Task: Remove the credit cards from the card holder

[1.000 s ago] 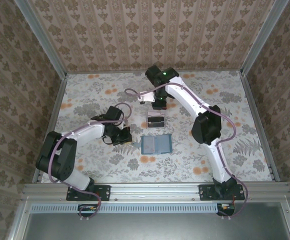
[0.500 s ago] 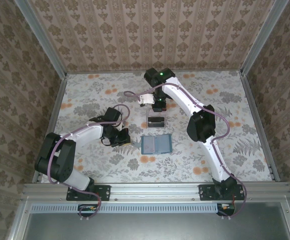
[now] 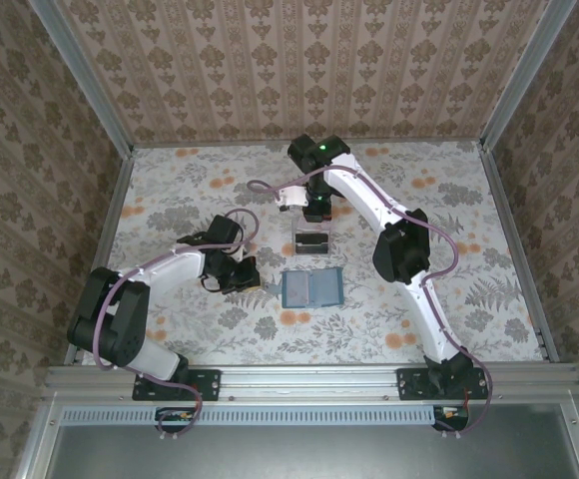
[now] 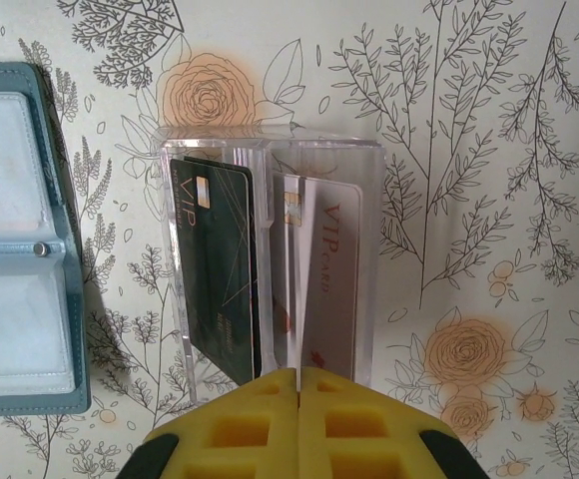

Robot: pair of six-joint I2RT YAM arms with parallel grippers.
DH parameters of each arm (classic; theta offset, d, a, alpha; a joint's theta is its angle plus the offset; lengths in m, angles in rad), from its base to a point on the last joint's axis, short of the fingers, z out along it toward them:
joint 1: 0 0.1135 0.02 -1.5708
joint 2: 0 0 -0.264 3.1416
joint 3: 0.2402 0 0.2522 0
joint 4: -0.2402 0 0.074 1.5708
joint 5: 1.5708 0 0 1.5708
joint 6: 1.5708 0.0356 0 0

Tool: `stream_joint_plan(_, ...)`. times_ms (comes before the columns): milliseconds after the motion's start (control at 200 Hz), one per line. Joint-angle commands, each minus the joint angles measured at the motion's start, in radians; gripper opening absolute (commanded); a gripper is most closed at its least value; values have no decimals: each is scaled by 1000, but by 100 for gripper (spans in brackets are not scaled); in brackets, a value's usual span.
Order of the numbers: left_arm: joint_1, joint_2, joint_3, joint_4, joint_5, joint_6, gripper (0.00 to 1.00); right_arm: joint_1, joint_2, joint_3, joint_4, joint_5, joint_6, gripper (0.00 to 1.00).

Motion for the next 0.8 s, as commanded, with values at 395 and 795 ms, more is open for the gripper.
stream_joint_plan(395,8,-3,12,-14,18,19,0,-4,-13,16,40,42,56,21)
stream_joint_plan(795,-46,20,93,-37,-4,22,1,11,-258,-324,393,-8,437,17)
